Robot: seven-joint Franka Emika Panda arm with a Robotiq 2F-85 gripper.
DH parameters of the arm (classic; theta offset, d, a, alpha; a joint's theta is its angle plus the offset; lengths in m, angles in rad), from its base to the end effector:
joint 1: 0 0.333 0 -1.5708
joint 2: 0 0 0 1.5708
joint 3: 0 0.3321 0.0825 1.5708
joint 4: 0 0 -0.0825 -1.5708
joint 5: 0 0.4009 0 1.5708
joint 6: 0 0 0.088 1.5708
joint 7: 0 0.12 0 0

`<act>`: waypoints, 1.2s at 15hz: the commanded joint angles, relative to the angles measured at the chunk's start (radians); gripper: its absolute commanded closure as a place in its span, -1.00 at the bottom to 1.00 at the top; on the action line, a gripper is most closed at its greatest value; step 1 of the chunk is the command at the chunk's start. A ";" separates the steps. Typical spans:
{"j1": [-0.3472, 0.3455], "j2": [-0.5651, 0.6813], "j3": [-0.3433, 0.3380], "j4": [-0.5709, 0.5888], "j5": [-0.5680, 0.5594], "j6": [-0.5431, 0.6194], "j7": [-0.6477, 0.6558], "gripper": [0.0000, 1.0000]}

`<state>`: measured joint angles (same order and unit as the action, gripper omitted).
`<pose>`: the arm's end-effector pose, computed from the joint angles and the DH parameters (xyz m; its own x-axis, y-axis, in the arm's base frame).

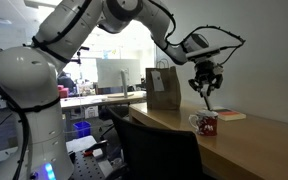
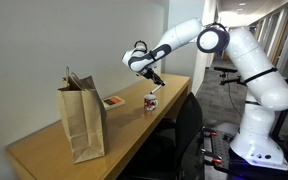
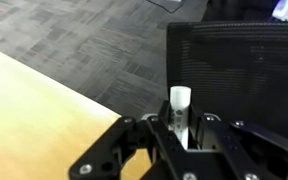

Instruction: Put the marker in the mug cup

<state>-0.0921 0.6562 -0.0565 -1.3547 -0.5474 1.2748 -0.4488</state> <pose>0.6430 -0.1627 0.3232 0.6112 0.1247 -0.7816 0.4109 -0.8940 0.1788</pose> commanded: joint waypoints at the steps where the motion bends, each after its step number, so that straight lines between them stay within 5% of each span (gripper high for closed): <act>1: 0.011 0.088 0.012 0.122 -0.025 -0.094 -0.089 0.89; 14: 0.057 0.232 0.014 0.228 -0.080 -0.084 -0.072 0.89; 15: 0.055 0.236 0.014 0.232 -0.074 -0.076 -0.059 0.04; 18: 0.042 0.203 0.025 0.221 -0.041 -0.028 -0.038 -0.25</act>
<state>-0.0414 0.8784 -0.0388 -1.1467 -0.6143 1.2128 -0.5194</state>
